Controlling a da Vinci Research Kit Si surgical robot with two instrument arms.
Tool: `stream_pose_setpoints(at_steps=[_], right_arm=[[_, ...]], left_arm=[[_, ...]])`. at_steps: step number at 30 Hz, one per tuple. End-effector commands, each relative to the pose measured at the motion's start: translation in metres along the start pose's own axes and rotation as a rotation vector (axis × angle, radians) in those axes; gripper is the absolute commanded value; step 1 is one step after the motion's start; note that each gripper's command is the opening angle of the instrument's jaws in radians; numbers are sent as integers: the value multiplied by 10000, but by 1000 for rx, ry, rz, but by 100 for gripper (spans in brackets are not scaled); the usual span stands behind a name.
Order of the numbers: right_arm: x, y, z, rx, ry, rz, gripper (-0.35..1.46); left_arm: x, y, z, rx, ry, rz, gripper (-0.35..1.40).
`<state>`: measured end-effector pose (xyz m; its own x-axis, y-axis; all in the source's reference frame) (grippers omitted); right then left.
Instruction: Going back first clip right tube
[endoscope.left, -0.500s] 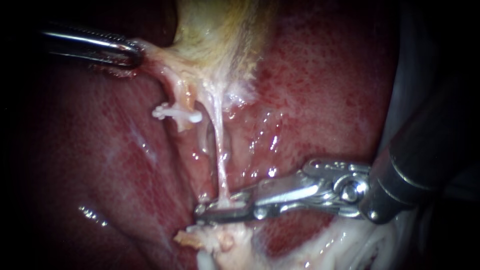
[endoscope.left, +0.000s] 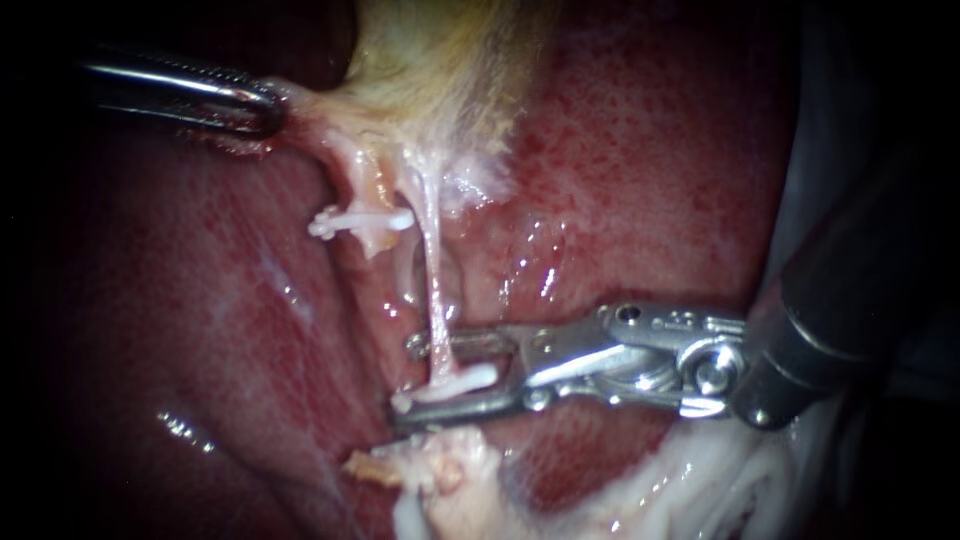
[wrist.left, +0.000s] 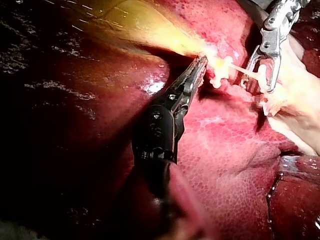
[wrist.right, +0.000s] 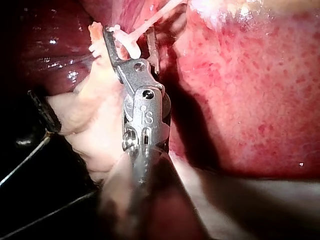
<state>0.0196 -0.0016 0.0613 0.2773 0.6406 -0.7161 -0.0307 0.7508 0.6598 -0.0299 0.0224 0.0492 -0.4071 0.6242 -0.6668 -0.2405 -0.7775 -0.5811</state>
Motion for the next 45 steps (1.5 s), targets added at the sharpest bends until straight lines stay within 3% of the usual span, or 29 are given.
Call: stream_pose_setpoints(at_steps=[1,6,15,26,32,37,45], right_arm=[[-1,1,-3,-5,-9,-15,50],[-2,2,-25,-11,-13,-92,50],[10,-3,-59,43,-15,-122,50],[9,-1,-82,28,-16,-191,50],[24,3,-112,-36,-73,-314,50],[35,6,-134,-73,-89,-359,50],[36,6,-150,-54,-116,-383,50]], left_arm=[[0,0,-1,0,0,0,-35],[0,0,-1,0,0,0,-35],[0,0,-1,0,0,0,-35],[-1,0,-2,-1,0,1,-35],[-2,0,-1,0,0,1,-35],[-4,1,2,2,0,2,-35],[-14,1,15,1,0,14,-35]])
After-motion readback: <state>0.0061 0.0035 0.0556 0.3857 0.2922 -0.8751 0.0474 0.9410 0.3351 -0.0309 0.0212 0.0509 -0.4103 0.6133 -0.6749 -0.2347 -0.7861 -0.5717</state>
